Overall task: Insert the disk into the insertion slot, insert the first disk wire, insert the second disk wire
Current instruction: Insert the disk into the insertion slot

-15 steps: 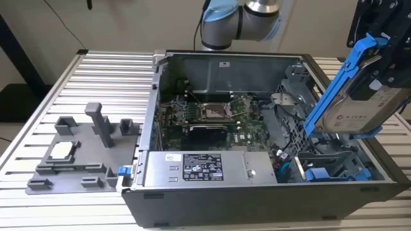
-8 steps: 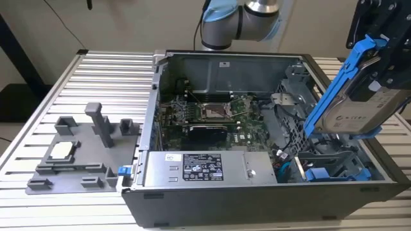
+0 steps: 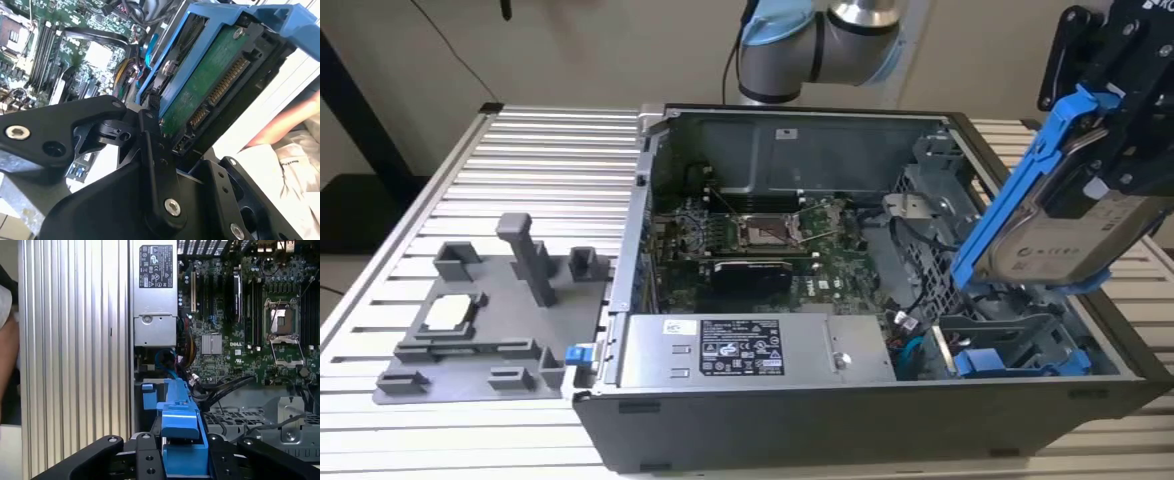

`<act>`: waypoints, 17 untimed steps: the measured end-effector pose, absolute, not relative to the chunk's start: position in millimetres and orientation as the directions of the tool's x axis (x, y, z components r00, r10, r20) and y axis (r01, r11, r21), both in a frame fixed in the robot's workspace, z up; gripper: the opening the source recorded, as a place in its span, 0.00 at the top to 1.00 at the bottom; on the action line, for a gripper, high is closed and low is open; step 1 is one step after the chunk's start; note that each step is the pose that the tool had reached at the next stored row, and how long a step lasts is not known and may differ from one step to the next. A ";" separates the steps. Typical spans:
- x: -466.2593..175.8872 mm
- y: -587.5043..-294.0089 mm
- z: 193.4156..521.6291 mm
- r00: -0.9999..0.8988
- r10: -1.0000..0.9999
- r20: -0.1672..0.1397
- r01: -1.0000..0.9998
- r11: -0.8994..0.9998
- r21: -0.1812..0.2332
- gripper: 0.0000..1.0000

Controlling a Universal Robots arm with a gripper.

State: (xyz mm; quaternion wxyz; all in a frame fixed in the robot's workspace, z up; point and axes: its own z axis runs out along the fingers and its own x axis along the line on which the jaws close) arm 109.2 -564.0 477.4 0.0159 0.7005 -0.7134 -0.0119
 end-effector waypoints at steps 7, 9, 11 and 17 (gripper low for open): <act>111.7 -564.0 471.7 -0.018 -1.000 0.009 -0.999 0.019 0.040 0.67; 112.5 -564.0 470.1 -0.018 -1.000 0.009 -0.999 0.018 0.040 0.67; 113.0 -564.0 468.0 -0.018 -1.000 0.009 -0.999 0.019 0.040 0.67; 114.0 -564.0 462.0 -0.018 -1.000 0.010 -0.999 0.018 0.040 0.67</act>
